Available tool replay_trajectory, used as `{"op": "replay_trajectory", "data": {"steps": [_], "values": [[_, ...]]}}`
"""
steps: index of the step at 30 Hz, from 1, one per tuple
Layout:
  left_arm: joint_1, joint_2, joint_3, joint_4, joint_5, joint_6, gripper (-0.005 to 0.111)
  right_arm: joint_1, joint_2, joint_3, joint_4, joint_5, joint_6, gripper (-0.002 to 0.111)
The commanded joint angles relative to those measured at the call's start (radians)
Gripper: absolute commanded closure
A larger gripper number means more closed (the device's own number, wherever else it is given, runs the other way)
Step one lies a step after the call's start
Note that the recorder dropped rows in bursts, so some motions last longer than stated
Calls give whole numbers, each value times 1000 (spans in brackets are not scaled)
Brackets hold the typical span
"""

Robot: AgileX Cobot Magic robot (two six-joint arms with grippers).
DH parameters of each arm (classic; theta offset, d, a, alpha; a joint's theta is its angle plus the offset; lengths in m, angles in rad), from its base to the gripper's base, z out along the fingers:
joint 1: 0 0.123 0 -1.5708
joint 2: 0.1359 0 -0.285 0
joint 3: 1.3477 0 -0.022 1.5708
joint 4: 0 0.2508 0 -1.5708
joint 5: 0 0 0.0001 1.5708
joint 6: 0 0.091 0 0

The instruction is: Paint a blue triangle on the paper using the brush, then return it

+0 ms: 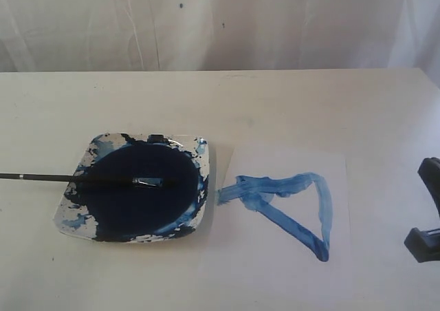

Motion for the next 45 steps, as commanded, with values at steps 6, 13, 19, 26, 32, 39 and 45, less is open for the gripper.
{"op": "replay_trajectory", "data": {"steps": [6,13,19,26,32,39,45], "values": [[-8,-5,7,-11,-5,2,107,-40,-472,7,405,547,-226,108],[-8,-5,7,-11,-5,2,107,-118,-635,7,389,803,-278,108],[-8,-5,7,-11,-5,2,107,-150,-678,7,341,947,-284,108],[-8,-5,7,-11,-5,2,107,-150,-678,7,341,949,-280,108],[-8,-5,7,-11,-5,2,107,-150,-678,7,343,949,-280,108],[-8,-5,7,-11,-5,2,107,-157,-678,7,343,949,-280,108],[-8,-5,7,-11,-5,2,107,-157,-678,7,343,949,-280,108]]}}
